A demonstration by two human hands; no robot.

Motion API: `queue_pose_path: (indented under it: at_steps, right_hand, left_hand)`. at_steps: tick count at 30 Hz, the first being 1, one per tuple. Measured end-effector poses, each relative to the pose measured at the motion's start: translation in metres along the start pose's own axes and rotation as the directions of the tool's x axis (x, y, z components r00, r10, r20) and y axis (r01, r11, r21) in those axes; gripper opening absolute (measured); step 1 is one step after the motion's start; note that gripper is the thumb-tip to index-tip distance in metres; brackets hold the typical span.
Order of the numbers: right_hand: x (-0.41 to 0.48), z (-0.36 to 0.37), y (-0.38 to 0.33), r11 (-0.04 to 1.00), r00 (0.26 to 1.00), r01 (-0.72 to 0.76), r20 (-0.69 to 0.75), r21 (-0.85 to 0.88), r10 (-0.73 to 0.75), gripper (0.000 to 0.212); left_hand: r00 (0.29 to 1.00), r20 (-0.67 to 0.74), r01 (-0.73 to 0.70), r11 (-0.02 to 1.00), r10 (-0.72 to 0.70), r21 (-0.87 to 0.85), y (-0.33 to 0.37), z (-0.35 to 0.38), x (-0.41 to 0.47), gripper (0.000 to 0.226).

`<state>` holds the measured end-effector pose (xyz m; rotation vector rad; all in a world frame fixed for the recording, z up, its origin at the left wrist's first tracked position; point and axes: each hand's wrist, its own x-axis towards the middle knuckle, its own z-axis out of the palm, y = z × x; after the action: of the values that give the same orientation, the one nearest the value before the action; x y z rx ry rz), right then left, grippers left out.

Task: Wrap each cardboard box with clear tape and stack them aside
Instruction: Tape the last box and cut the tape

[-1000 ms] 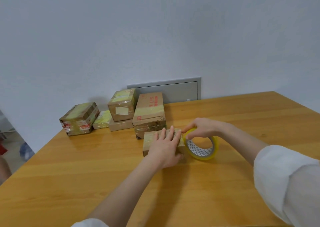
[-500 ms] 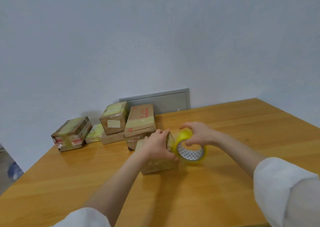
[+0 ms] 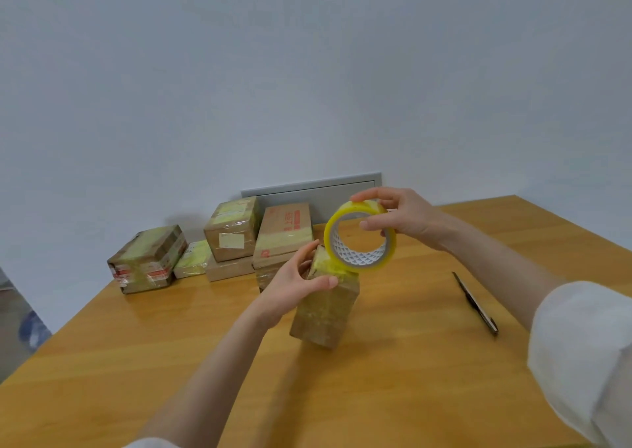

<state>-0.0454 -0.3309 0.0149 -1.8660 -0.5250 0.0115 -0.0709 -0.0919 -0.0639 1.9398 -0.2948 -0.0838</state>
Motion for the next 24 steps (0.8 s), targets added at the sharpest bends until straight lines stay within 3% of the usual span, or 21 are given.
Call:
queue_pose_path:
  at_steps: [5,9,12,17,24]
  right_hand:
    - [-0.003,-0.014,-0.001,0.997,0.998,0.000,0.063,-0.077,0.005,0.036]
    - [-0.018,-0.032,0.013,0.970,0.990,-0.049,0.114,-0.236,0.078,0.023]
    - [-0.027,-0.029,0.032,0.970,0.983,-0.105,0.122,-0.220,0.134,0.022]
    - [-0.028,-0.026,0.042,0.977,0.989,-0.072,0.109,-0.199,0.095,0.034]
    - [-0.029,0.006,0.065,0.969,0.980,-0.088,0.154,-0.230,0.126,0.032]
  left_hand:
    - [1.000,-0.003,-0.007,1.000,0.007,0.028,-0.002,-0.003,-0.004,0.094]
    - [0.999,-0.027,-0.024,1.000,0.024,-0.008,-0.007,-0.014,-0.011,0.090]
    - [1.000,-0.008,-0.025,1.000,0.025,0.003,-0.007,-0.015,-0.011,0.090]
    - [1.000,-0.004,-0.020,1.000,0.020,0.006,-0.005,-0.018,-0.012,0.091]
    - [1.000,0.009,0.014,1.000,-0.014,-0.015,-0.007,-0.022,-0.014,0.090]
